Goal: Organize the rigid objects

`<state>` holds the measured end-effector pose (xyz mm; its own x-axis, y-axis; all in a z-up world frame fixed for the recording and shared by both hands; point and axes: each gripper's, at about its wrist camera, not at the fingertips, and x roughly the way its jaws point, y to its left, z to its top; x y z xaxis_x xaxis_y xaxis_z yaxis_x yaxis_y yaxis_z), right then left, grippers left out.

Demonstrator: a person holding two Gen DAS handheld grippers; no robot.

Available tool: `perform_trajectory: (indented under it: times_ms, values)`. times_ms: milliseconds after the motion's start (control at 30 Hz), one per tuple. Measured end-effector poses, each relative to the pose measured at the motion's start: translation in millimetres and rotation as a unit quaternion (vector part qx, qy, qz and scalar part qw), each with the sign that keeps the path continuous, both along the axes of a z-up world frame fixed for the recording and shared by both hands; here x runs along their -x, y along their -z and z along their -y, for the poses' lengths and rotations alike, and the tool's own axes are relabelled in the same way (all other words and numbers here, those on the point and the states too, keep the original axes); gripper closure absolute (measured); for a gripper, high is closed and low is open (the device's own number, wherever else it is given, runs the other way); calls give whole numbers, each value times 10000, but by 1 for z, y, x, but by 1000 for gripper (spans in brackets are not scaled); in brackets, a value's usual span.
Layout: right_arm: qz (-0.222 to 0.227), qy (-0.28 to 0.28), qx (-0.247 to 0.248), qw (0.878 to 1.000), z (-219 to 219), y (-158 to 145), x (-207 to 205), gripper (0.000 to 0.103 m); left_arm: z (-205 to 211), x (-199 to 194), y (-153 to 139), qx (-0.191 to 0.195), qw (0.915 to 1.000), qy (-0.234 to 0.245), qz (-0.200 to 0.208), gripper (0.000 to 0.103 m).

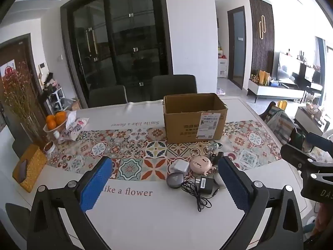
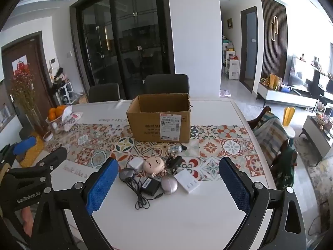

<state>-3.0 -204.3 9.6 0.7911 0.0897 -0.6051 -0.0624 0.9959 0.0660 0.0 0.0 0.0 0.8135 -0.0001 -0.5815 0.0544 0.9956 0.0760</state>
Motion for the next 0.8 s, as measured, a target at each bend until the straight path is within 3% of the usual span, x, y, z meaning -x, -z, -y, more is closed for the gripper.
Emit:
perform_trajectory:
  times_ms: [800]
  values:
    - [129, 93, -47, 9999, -1, -12, 4, 6, -10, 1, -11, 93, 9998, 69, 184, 0]
